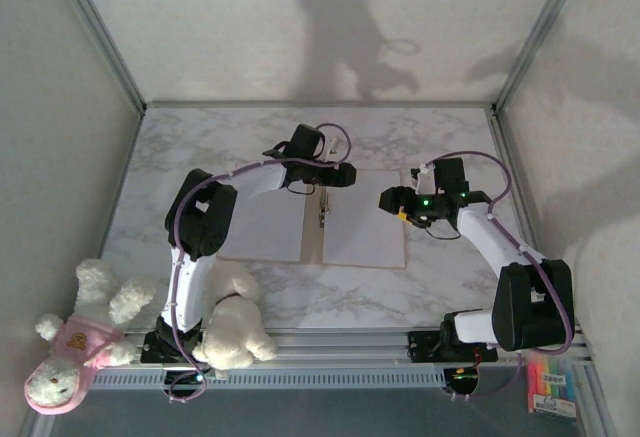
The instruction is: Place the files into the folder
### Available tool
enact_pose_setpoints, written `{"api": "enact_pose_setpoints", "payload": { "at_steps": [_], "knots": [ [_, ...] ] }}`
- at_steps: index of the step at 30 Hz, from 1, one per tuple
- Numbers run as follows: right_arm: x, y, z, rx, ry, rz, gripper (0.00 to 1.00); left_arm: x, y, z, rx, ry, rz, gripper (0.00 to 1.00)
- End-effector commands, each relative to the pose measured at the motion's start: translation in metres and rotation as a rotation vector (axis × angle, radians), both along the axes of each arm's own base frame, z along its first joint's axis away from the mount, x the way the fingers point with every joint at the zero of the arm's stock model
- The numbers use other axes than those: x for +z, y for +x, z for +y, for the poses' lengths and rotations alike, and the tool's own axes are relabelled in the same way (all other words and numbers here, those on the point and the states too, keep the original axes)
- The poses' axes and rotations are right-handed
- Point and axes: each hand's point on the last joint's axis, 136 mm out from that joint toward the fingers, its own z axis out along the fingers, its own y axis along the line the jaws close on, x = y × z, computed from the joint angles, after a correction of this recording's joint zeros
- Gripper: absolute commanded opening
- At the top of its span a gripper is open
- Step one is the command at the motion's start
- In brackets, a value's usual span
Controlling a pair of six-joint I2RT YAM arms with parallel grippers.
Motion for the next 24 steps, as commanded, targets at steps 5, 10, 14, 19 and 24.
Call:
{"api": "enact_pose_setpoints", "payload": {
  "at_steps": [5, 10, 14, 19, 24],
  "knots": [
    [0.006, 0.002, 0.002, 0.021, 0.013, -0.023, 0.72, 0.006, 0.009, 0.02, 0.021, 0.11, -0.039, 0.85],
    [0.006, 0.002, 0.002, 0.023, 0.016, -0.019, 0.73, -0.003, 0.008, 0.021, -0.001, 0.099, -0.01, 0.84],
    [0.006, 0.002, 0.002, 0.024, 0.011, -0.018, 0.72, 0.0, -0.002, 0.013, -0.061, 0.054, 0.007, 0.84],
    [0.005, 0.002, 0.002, 0.023, 0.012, -0.017, 0.72, 0.006, -0.014, 0.009, -0.124, 0.011, 0.027, 0.84],
    [0.004, 0.003, 0.003, 0.024, 0.019, -0.011, 0.73, 0.021, -0.021, 0.009, -0.155, -0.013, 0.016, 0.84]
  ]
}}
